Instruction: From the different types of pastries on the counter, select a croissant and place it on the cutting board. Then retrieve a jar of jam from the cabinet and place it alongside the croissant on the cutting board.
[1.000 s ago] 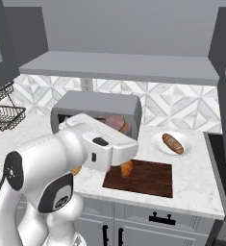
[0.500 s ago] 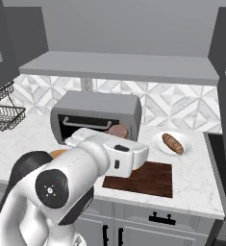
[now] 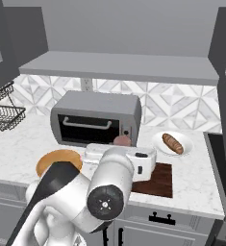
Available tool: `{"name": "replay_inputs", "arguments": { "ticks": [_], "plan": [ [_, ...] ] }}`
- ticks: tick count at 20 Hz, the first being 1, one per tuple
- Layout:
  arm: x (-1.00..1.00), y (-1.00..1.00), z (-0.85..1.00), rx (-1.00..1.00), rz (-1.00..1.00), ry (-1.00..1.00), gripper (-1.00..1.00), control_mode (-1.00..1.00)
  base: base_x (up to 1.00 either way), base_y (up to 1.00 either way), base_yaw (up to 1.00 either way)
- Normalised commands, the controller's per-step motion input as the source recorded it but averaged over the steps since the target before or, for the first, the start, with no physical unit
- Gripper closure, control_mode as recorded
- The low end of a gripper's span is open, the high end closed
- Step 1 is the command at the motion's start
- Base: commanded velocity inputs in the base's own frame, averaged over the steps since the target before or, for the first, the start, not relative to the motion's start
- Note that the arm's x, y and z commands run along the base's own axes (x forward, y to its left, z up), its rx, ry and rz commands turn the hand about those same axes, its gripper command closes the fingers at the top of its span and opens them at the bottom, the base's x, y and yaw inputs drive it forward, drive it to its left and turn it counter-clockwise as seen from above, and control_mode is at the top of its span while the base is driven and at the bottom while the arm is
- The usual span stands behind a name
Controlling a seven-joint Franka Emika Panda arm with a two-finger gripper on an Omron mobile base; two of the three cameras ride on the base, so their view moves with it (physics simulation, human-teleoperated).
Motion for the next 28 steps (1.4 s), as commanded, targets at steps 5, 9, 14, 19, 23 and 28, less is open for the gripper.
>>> {"name": "replay_inputs", "arguments": {
  "ticks": [5, 9, 14, 19, 23, 28],
  "plan": [
    [0.77, -0.02, -0.46, 0.02, 0.24, 0.0, 1.0, -1.0, 0.0, 0.0, 0.0],
    [0.59, 0.0, -0.51, 0.01, 0.31, 0.0, 1.0, -1.0, 0.0, 0.0, 0.0],
    [0.06, -0.18, -0.31, 0.0, 0.04, 0.03, 1.0, -1.0, 0.0, 0.0, 0.0],
    [0.14, -0.29, -0.39, 0.01, 0.09, 0.06, 1.0, -1.0, 0.0, 0.0, 0.0],
    [0.17, 0.0, -0.44, 0.0, 0.0, 0.04, 1.0, -1.0, 0.0, 0.0, 0.0],
    [0.4, 0.0, -0.9, -0.01, 0.0, 0.03, 1.0, -1.0, 0.0, 0.0, 0.0]
  ]
}}
